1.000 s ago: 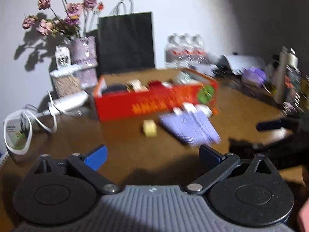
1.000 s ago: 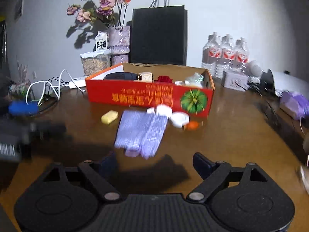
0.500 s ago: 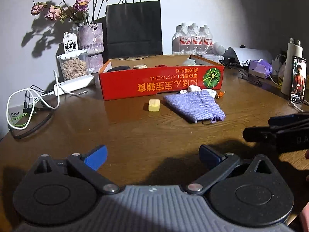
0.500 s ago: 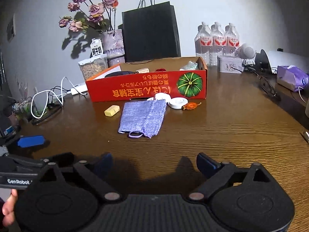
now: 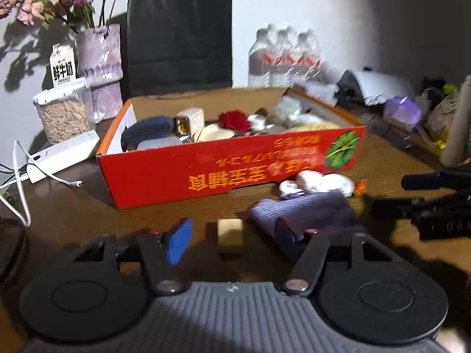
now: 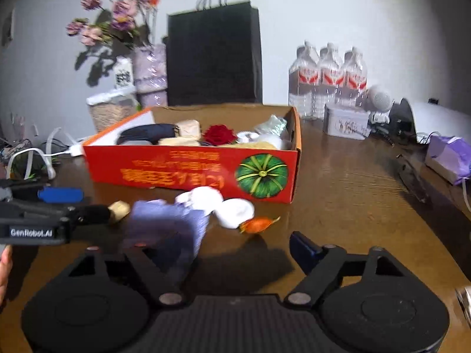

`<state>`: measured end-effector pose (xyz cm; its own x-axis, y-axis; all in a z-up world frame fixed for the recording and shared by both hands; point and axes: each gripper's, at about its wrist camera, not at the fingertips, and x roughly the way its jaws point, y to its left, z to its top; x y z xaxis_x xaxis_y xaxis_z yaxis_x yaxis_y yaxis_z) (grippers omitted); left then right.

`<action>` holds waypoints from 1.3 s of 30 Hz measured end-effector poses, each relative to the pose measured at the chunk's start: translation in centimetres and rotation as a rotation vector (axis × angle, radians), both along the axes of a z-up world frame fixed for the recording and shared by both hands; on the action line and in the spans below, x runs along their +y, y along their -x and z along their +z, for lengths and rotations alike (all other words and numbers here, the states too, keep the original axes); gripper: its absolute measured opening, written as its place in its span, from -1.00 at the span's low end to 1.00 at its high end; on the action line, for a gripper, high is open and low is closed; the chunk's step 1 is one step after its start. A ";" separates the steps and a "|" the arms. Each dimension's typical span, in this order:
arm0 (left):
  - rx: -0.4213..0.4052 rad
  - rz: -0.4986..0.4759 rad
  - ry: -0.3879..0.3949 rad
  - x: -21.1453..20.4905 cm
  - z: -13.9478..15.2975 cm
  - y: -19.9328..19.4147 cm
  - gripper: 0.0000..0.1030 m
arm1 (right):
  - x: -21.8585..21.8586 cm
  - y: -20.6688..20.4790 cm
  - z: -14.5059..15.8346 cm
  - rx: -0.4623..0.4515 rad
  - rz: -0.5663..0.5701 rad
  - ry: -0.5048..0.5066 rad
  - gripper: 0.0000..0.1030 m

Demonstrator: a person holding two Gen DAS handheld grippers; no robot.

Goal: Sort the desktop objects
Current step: 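Grasp the yellow block with the left gripper while the right gripper grasps the orange item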

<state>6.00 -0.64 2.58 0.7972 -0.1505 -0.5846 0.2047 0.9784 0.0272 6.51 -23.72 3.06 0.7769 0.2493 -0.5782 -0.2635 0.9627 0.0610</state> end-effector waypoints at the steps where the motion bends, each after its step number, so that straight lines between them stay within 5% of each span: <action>1: 0.016 0.011 -0.018 -0.1 -0.4 -0.5 0.16 | -0.1 -1.2 -0.3 0.026 -0.001 0.007 0.40; 9: 0.051 -0.020 -0.009 -0.3 -1.7 -2.1 -0.06 | -0.1 -5.2 -2.0 0.082 0.020 0.034 0.18; 12: 0.050 -0.044 -0.009 -0.5 -1.7 -2.1 -0.31 | 0.1 -5.7 -2.4 0.053 0.068 0.060 0.19; 14: 0.043 -0.047 -0.014 -0.6 -1.7 -2.0 -0.57 | 0.0 -6.0 -2.3 0.054 0.099 0.056 -0.02; 16: 0.039 -0.043 -0.017 -0.6 -1.7 -1.8 -0.57 | -0.1 -6.0 -2.1 0.046 0.115 0.058 -0.25; 25: 0.044 -0.009 0.038 0.2 -1.1 1.0 -0.58 | -0.6 -2.7 -1.7 0.045 0.117 0.065 -0.27; 39: -0.045 -0.030 0.098 -0.2 2.9 9.3 -0.58 | -1.5 7.9 2.3 -0.095 0.096 -0.039 -0.27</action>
<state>-3.29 -0.81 5.45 0.8164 -0.2297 -0.5298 0.2348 0.9703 -0.0588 -1.38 -25.25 5.40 0.7990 0.3464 -0.4915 -0.3610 0.9300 0.0687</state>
